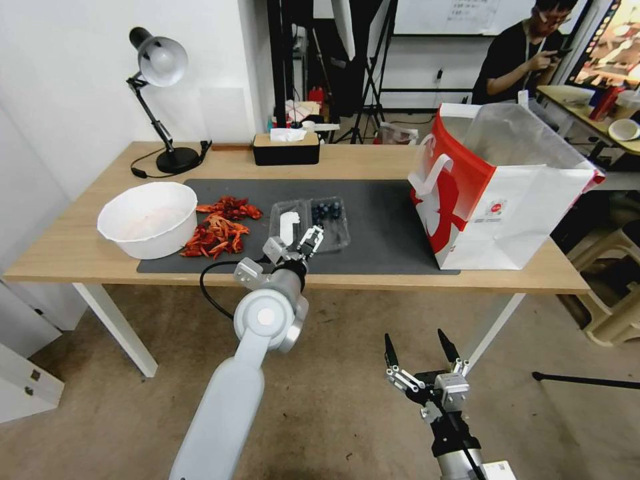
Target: Close the takeout container lid, then place the container into the takeout bag.
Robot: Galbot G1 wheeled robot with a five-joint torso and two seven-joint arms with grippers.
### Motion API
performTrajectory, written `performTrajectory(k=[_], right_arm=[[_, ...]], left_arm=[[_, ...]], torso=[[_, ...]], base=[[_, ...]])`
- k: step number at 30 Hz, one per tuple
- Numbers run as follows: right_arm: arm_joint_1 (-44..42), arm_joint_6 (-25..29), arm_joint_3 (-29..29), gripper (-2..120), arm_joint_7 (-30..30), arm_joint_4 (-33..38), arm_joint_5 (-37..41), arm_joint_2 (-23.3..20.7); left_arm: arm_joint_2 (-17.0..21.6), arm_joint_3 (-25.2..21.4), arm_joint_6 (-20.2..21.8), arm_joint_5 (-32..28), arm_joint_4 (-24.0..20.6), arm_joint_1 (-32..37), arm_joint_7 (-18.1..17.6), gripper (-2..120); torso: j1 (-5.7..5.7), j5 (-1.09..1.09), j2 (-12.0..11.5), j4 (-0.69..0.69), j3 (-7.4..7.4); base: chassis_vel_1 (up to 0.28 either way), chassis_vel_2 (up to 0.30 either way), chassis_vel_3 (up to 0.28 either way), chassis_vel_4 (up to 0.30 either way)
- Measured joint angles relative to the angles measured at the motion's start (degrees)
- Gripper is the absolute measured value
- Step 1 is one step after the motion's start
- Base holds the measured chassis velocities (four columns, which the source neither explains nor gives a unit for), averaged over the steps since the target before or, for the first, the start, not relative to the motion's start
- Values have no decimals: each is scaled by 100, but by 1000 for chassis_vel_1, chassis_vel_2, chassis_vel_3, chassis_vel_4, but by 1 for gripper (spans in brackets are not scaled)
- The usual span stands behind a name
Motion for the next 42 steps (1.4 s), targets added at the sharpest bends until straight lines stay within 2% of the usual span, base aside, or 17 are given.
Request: performTrajectory(k=[2, 6, 7, 10, 11, 14, 15, 17, 19, 20, 23, 28, 33, 37, 39, 40, 42], right_arm=[[-12, 5, 0, 100, -2, -2, -12, 11], [-30, 22, -5, 100, -8, -20, -58, 57], [-30, 22, -5, 100, -8, -20, -58, 57], [-49, 38, -28, 100, -16, -23, -111, 112], [-49, 38, -28, 100, -16, -23, -111, 112], [-63, 65, -36, 100, -19, -29, -168, 161], [-63, 65, -36, 100, -19, -29, -168, 161], [-72, 81, -40, 100, -22, -31, -190, 183], [-87, 97, -38, 100, -22, -40, -216, 201], [-87, 97, -38, 100, -22, -40, -216, 201], [-101, 111, -26, 100, -23, -40, -237, 211], [-125, 114, -15, 100, -30, -13, -254, 235], [-150, 118, -9, 100, -36, 9, -265, 242], [-168, 119, -4, 100, -45, 28, -266, 241], [-177, 118, -3, 100, -52, 51, -256, 235], [-177, 118, -3, 100, -52, 51, -256, 235], [-177, 112, -1, 100, -65, 69, -211, 230]], left_arm=[[13, -16, -65, -1, 4, 1, 32, 100], [83, -51, -384, 183, -13, 94, 559, 100], [83, -51, -384, 183, -13, 94, 559, 100], [141, 5, -632, 570, -55, 215, 990, 100], [141, 5, -632, 570, -55, 215, 990, 100], [219, 86, -927, 1338, 19, 302, 1508, 100], [219, 86, -927, 1338, 19, 302, 1508, 100], [268, 126, -1095, 1670, 108, 325, 1802, 100], [346, 184, -1234, 1835, 173, 333, 2313, 100], [346, 184, -1234, 1835, 173, 333, 2313, 100], [436, 260, -1206, 1808, 212, 266, 2904, 100], [513, 330, -911, 1536, 254, 70, 3352, 100], [550, 400, -640, 1382, 313, -76, 3374, 100], [554, 488, -242, 922, 344, -259, 3109, 100], [542, 551, 81, 438, 435, -438, 2544, 99], [542, 551, 81, 438, 435, -438, 2544, 99], [516, 552, 296, 178, 453, -541, 2073, 97]], torso=[[0, 0, 0, 0, 0], [0, 0, 0, 0, 0], [0, 0, 0, 0, 0], [0, 0, 0, 0, 0], [0, 0, 0, 0, 0], [0, 0, 0, 1, 0], [0, 0, 0, 1, 0], [0, 0, 0, 0, 0], [0, 0, 0, 0, 0], [0, 0, 0, 0, 0], [0, 0, 0, 0, 0], [0, 1, 0, 0, 0], [0, 0, 0, 0, 0], [0, 1, 0, 0, 0], [0, 0, 0, 0, 0], [0, 0, 0, 0, 0], [0, 1, 0, 0, 0]], base=[[0, 0, 0, 0], [0, 0, 0, 0], [0, 0, 0, 0], [0, 0, 0, 0], [0, 0, 0, 0], [0, 0, 0, 0], [0, 0, 0, 0], [0, 0, 0, 0], [0, 0, 0, 0], [0, 0, 0, 0], [0, 0, 0, 0], [0, 0, 0, 0], [0, 0, 0, 0], [0, 0, 0, 0], [0, 0, 0, 0], [0, 0, 0, 0], [0, 0, 0, 0]])
